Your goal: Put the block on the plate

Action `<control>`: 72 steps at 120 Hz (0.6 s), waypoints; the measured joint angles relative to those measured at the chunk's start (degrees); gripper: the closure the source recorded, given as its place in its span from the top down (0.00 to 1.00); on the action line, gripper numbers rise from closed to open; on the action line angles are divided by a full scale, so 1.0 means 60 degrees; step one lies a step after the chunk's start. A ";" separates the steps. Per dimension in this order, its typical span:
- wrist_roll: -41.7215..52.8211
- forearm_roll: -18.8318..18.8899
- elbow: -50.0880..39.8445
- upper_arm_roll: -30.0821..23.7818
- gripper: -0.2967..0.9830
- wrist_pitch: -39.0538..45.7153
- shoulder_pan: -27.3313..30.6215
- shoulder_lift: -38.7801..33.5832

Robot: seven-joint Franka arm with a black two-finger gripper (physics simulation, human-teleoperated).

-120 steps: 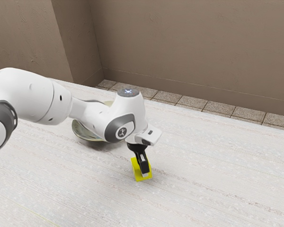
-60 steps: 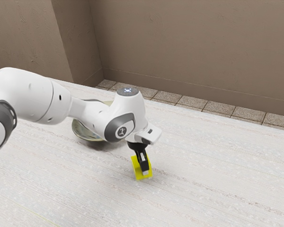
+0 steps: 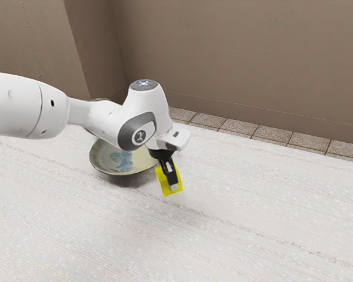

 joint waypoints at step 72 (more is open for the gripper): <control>0.0478 0.0124 0.1099 -0.0033 0.56 -0.1167 0.1602 0.0078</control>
